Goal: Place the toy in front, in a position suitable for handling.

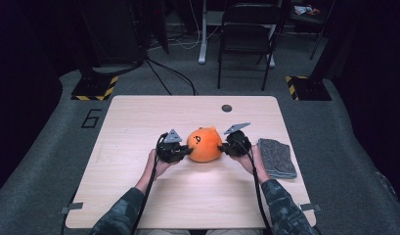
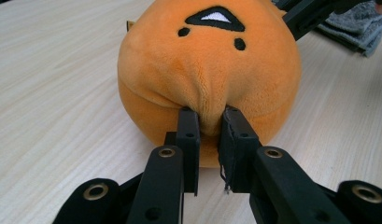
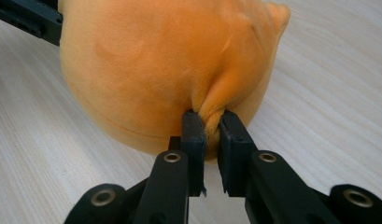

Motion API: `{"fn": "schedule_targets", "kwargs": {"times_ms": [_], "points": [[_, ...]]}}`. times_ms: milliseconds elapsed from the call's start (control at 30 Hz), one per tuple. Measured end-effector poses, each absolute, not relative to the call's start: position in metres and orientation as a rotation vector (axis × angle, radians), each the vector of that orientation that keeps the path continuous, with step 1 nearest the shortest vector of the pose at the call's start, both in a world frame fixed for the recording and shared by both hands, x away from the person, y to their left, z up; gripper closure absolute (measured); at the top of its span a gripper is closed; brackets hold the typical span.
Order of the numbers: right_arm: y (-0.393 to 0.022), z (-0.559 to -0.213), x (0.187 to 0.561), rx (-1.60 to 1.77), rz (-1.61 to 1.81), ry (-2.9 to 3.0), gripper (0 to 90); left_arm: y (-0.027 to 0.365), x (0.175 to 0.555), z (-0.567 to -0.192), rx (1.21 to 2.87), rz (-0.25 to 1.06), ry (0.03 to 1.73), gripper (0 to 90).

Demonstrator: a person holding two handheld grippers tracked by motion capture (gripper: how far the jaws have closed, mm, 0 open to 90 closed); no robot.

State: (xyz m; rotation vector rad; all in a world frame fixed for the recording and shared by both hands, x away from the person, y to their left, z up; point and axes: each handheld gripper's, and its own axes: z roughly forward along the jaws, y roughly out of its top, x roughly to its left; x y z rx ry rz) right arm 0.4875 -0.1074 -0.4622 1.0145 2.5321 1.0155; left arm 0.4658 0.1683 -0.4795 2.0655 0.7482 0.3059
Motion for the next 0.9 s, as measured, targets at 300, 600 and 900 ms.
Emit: {"fn": "schedule_targets", "kwargs": {"times_ms": [300, 600, 900], "points": [[-0.114, -0.443, 0.482, 0.987, 1.04, 2.507, 82.7, 0.166, 0.45, -0.461, 2.029, 0.336, 0.663, 79.0], [-0.119, -0.427, 0.476, 0.935, 1.068, 2.461, 83.2, 0.156, 0.424, -0.442, 2.023, 0.378, 0.587, 79.2], [-0.115, -0.424, 0.472, 0.858, 1.057, 2.469, 83.3, 0.155, 0.411, -0.44, 2.033, 0.383, 0.562, 79.2]]}}
